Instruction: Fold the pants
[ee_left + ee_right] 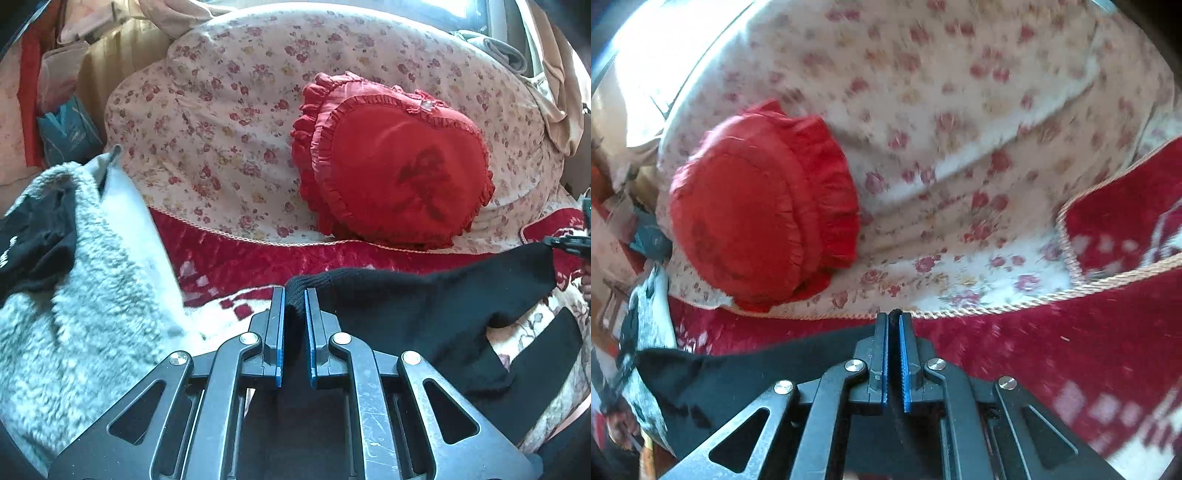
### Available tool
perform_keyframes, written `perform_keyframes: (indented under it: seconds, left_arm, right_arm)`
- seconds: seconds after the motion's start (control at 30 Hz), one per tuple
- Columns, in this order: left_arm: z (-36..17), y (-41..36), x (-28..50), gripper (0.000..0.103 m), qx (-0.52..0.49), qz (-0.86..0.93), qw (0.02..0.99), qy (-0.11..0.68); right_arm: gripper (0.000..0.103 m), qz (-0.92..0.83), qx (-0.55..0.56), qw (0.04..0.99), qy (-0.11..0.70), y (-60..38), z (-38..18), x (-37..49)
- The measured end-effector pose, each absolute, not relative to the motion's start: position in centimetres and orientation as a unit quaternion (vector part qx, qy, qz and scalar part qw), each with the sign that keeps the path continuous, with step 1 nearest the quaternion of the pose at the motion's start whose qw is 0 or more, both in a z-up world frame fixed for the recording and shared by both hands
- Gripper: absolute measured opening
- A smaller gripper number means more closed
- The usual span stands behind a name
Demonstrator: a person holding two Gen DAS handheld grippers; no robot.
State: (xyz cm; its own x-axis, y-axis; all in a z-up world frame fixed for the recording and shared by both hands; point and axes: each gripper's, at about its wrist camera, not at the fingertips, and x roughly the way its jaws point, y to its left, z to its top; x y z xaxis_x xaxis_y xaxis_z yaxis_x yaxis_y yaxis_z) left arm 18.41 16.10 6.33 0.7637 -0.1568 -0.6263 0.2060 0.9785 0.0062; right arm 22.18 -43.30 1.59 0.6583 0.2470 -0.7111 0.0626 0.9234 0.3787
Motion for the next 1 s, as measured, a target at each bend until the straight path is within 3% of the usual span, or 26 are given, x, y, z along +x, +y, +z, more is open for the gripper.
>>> perform_keyframes:
  seconds: [0.27, 0.47, 0.57, 0.63, 0.7, 0.87, 1.0]
  left_arm:
    - [4.1, 18.4, 11.8, 0.008, 0.036, -0.088, 0.935, 0.342]
    - [-0.1, 18.9, 7.5, 0.009, 0.034, -0.083, 0.925, 0.369]
    - [-1.4, 19.0, 6.8, 0.017, 0.025, -0.079, 0.920, 0.382]
    - [-1.8, 19.8, 6.4, 0.033, 0.003, -0.074, 0.919, 0.387]
    - [-1.8, 20.8, 6.0, 0.041, -0.013, -0.061, 0.918, 0.392]
    - [-1.3, 22.8, 4.2, 0.044, -0.088, -0.061, 0.909, 0.403]
    - [-2.2, 23.0, 2.9, 0.044, -0.223, -0.129, 0.861, 0.437]
  right_arm:
    - [0.004, 0.086, 0.109, 0.903, 0.407, -39.9, 3.9, 11.1]
    - [0.005, 0.086, 0.065, 0.890, 0.443, -38.6, 1.7, 5.2]
    - [0.005, 0.062, 0.042, 0.887, 0.455, -38.7, 0.8, 3.6]
    - [0.005, 0.063, 0.053, 0.888, 0.452, -39.0, 0.7, 2.7]
    - [0.005, 0.051, 0.055, 0.893, 0.445, -39.3, 1.2, 2.2]
    - [0.006, 0.019, 0.073, 0.903, 0.422, -39.6, 2.6, 1.8]
    - [0.006, 0.020, 0.072, 0.908, 0.412, -39.0, 3.1, 2.2]
